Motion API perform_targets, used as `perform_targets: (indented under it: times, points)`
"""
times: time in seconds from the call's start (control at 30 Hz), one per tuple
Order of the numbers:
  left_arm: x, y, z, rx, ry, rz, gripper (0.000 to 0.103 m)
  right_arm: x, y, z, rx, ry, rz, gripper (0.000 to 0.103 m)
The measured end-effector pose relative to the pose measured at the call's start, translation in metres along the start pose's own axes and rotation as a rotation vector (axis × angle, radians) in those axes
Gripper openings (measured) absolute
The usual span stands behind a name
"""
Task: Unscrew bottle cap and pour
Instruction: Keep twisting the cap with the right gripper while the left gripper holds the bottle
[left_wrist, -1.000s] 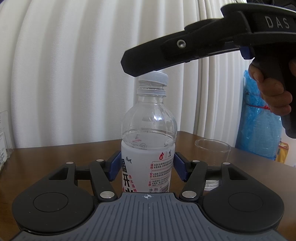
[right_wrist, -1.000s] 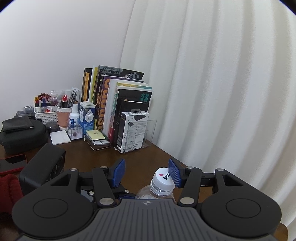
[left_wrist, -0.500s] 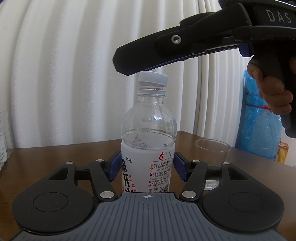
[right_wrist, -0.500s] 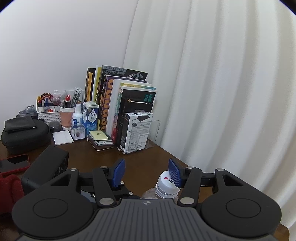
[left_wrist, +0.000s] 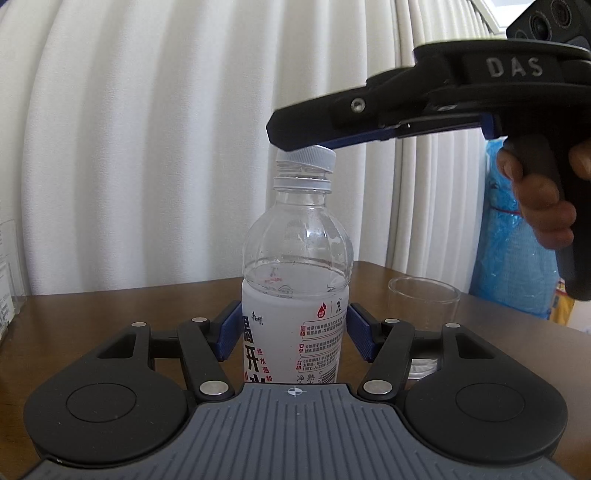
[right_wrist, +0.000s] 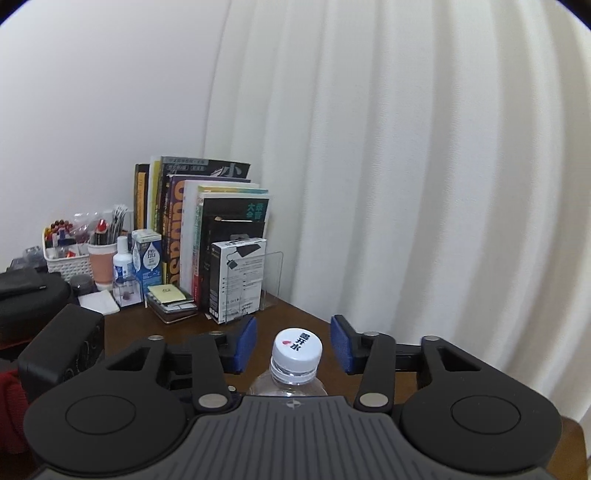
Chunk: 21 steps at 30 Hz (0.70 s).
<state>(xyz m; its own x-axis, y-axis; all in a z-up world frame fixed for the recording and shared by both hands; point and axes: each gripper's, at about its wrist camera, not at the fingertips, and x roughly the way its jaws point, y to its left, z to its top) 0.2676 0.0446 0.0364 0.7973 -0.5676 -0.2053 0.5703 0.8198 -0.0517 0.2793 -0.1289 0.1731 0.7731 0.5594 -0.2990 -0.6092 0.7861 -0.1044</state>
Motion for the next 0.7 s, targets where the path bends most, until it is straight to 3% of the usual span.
perform_targets:
  times: [0.17, 0.7]
  points:
    - [0.001, 0.001, -0.001, -0.003, 0.001, -0.002, 0.062, 0.003, -0.003, -0.004, 0.031, -0.001, -0.004, 0.032]
    - [0.003, 0.001, 0.0, 0.007, 0.004, 0.0, 0.062, 0.007, -0.002, 0.012, -0.094, 0.095, 0.06, 0.032]
